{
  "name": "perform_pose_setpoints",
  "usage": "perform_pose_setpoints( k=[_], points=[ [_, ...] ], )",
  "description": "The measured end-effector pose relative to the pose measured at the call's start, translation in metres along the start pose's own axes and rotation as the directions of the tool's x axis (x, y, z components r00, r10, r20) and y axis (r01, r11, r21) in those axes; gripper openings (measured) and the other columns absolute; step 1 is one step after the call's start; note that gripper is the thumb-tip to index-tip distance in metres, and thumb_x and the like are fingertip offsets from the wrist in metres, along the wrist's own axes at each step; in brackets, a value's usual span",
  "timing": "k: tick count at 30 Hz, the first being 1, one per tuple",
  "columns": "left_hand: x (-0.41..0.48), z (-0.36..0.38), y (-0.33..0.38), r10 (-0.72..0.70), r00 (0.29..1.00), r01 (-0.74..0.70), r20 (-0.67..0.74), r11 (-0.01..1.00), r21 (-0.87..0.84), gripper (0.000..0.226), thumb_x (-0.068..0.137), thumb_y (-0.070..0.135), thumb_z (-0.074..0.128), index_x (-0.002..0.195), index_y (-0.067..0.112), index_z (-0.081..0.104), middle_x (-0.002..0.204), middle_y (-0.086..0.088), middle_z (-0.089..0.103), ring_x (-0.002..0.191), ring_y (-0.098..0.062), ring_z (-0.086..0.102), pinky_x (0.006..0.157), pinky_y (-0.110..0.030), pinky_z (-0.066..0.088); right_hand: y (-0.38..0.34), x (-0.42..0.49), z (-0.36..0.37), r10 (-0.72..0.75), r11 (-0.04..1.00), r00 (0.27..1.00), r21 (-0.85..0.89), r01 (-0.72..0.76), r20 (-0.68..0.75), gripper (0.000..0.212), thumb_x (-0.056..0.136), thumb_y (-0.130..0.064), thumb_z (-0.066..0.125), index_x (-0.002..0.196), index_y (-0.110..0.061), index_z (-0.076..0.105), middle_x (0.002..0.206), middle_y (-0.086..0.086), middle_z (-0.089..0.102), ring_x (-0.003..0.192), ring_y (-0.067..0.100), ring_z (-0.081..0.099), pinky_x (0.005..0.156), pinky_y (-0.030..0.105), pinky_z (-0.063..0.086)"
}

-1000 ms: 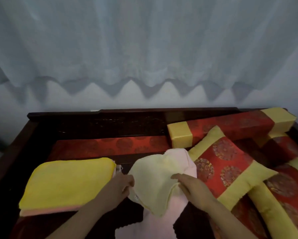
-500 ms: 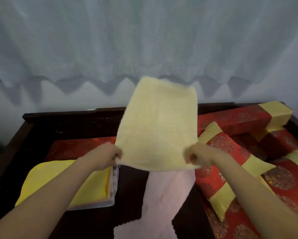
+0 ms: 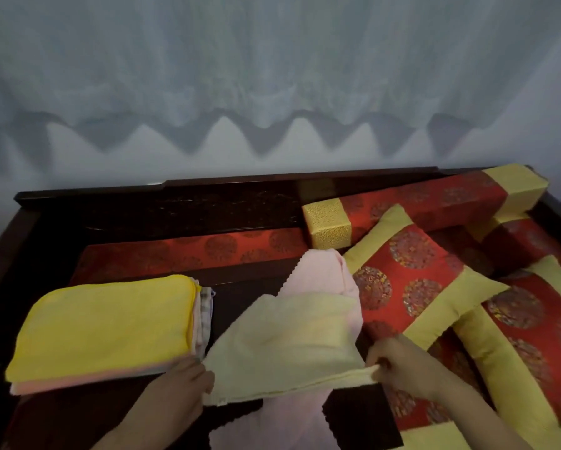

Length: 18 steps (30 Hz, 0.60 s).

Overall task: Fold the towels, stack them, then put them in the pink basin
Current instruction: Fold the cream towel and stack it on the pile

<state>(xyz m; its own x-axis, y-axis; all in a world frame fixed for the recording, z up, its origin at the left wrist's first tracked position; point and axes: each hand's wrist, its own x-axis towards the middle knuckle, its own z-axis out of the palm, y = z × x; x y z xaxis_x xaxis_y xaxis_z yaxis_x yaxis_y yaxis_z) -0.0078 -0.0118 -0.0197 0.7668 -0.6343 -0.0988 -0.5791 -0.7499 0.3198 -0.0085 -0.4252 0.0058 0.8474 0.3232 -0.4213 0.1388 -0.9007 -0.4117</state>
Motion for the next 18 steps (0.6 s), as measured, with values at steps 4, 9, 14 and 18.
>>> perform_pose_setpoints(
  k=[4,9,14,18],
  points=[
    [0.043,-0.026,-0.008,-0.355,0.926,0.281,-0.130,0.877,-0.390,0.034,0.083,0.011,0.061,0.081,0.042,0.050,0.086,0.010,0.063,0.080,-0.011,0.057,0.062,-0.014,0.037,0.000,0.026,-0.005,0.077,0.994,0.908,0.101,-0.038,-0.411,0.008,0.081,-0.017,0.068,0.086,-0.022,0.073,0.084,-0.015,0.068,0.077,0.006,0.061,0.070,0.026,0.046],
    [0.098,-0.119,-0.020,-0.391,0.798,0.228,-0.458,0.900,-0.371,0.035,0.078,-0.002,0.062,0.079,0.033,0.055,0.079,0.006,0.065,0.075,-0.015,0.059,0.067,-0.020,0.038,-0.024,0.050,-0.074,0.137,0.966,0.685,0.249,0.067,-0.715,0.006,0.089,-0.017,0.061,0.089,-0.020,0.066,0.082,-0.009,0.064,0.076,0.013,0.059,0.065,0.033,0.044],
    [0.101,-0.197,-0.015,-0.329,0.658,0.045,-0.678,0.915,-0.400,0.037,0.082,0.005,0.063,0.076,0.040,0.056,0.083,0.035,0.063,0.078,-0.002,0.059,0.070,-0.004,0.043,-0.047,0.043,-0.141,0.122,0.896,0.503,0.313,0.315,-0.856,0.005,0.094,-0.020,0.055,0.095,-0.023,0.059,0.084,-0.011,0.062,0.073,0.013,0.056,0.066,0.031,0.044],
    [0.095,-0.232,0.001,-0.280,0.671,-0.021,-0.687,0.919,-0.395,0.036,0.084,0.004,0.060,0.076,0.039,0.056,0.083,0.031,0.064,0.077,0.008,0.059,0.068,-0.005,0.044,-0.068,0.024,-0.177,0.113,0.804,0.500,0.374,0.462,-0.859,0.015,0.094,-0.011,0.055,0.089,-0.025,0.056,0.077,-0.019,0.059,0.070,-0.004,0.050,0.064,0.011,0.041]
  ],
)
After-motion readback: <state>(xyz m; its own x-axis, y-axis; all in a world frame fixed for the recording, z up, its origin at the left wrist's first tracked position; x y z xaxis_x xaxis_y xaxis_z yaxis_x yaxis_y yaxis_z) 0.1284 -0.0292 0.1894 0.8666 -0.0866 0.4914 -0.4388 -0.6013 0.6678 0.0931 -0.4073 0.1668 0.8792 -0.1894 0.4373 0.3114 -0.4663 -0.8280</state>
